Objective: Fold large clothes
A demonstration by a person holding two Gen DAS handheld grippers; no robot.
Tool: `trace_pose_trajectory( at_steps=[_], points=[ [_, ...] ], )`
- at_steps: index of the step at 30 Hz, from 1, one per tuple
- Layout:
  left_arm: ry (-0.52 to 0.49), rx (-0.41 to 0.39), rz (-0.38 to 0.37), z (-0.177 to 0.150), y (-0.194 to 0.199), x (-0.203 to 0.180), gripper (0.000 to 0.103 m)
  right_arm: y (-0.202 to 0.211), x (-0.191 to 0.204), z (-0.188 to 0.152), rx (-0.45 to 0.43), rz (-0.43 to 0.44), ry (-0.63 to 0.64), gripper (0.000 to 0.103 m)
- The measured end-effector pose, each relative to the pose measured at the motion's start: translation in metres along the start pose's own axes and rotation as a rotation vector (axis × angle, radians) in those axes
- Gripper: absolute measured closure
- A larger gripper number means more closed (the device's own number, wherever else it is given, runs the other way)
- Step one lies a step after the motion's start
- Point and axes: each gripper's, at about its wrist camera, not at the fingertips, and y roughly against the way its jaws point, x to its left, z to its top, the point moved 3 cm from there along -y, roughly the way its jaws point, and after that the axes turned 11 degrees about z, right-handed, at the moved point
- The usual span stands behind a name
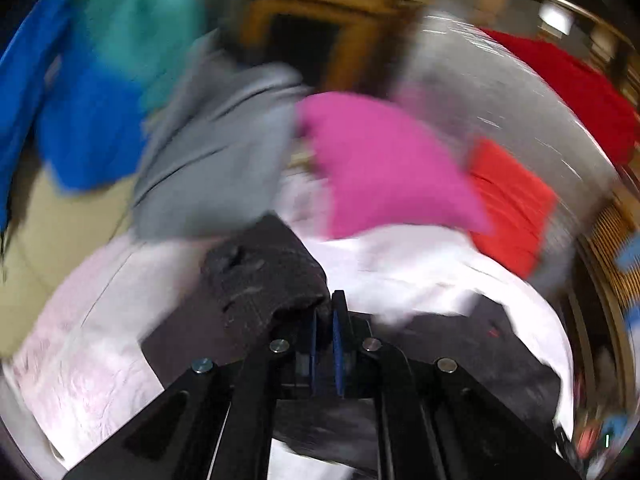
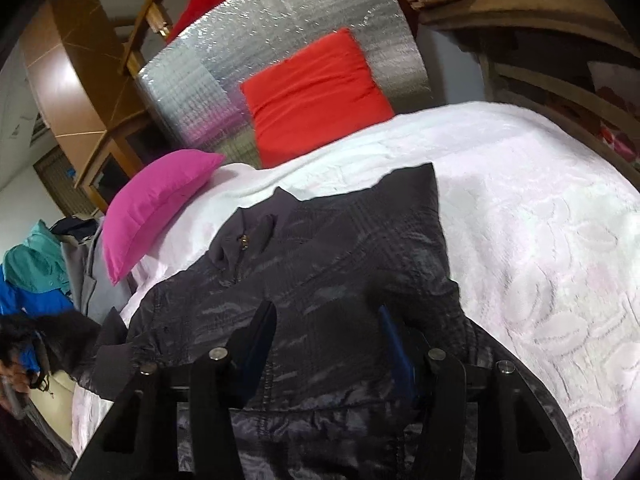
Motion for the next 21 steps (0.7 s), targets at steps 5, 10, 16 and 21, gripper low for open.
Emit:
trace_pose_trajectory(
  at_steps=[5, 10, 16, 21],
  points=[
    [-0.219, -0.024, -0.146, -0.019, 0.051, -0.118, 0.097, 0.012, -0.016, 0.006, -0.020, 0.008, -0.089, 0.047],
    [-0.394, 0.045, -0.261, -0.076, 0.060, -0.224, 0.097, 0.028, -0.035, 0.015, -0.067, 0.036, -0.183, 0.047],
    [-0.539, 0.287, -0.318, -0.159, 0.019, -0.293, 0.094, 0.034, -0.047, 0.020, -0.076, 0.059, -0.239, 0.047],
    [-0.476, 0.334, -0.389, -0.165, 0.008, -0.272, 0.077, 0.032, -0.047, 0.019, -0.058, 0.080, -0.244, 0.047]
  ],
)
